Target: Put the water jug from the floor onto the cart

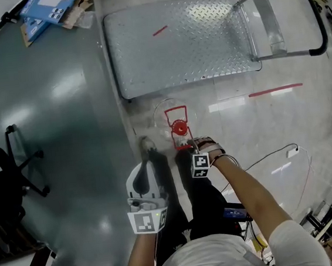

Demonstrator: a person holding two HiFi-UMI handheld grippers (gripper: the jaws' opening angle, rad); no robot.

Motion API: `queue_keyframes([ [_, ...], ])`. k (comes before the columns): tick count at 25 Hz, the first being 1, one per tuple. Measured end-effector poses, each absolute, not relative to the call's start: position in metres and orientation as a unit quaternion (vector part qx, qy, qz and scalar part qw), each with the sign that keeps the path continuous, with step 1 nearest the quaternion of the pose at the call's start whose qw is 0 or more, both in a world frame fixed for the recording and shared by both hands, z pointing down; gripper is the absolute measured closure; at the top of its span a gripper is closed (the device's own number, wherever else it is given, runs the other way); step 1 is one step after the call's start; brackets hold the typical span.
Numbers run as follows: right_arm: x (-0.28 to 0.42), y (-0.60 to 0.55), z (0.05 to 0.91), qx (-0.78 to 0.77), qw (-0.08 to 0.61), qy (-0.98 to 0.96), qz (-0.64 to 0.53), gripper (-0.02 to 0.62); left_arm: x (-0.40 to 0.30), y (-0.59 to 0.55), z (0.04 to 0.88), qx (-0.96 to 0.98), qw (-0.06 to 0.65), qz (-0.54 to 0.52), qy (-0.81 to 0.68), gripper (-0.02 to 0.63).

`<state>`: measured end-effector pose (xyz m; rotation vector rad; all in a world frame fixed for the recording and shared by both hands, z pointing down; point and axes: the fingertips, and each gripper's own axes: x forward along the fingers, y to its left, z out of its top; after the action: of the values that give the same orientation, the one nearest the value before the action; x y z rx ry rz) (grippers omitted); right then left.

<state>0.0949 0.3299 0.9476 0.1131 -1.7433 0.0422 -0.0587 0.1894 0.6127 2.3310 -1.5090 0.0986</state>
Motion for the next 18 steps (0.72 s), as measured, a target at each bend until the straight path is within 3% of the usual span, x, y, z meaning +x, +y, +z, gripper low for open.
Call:
queue_keyframes([
  [11, 0.103, 0.357, 0.995, -0.019, 0.670, -0.742, 0.017, 0.468, -0.066, 0.203, 0.636, 0.816, 0.205, 0.045, -0.539, 0.603],
  [14, 0.102, 0.354, 1.000, -0.021, 0.680, -0.733, 0.007, 0.527, -0.069, 0.203, 0.638, 0.816, 0.207, 0.047, -0.538, 0.603],
  [18, 0.094, 0.353, 0.997, -0.020, 0.677, -0.735, 0.016, 0.543, -0.075, 0.200, 0.637, 0.814, 0.207, 0.045, -0.541, 0.603],
])
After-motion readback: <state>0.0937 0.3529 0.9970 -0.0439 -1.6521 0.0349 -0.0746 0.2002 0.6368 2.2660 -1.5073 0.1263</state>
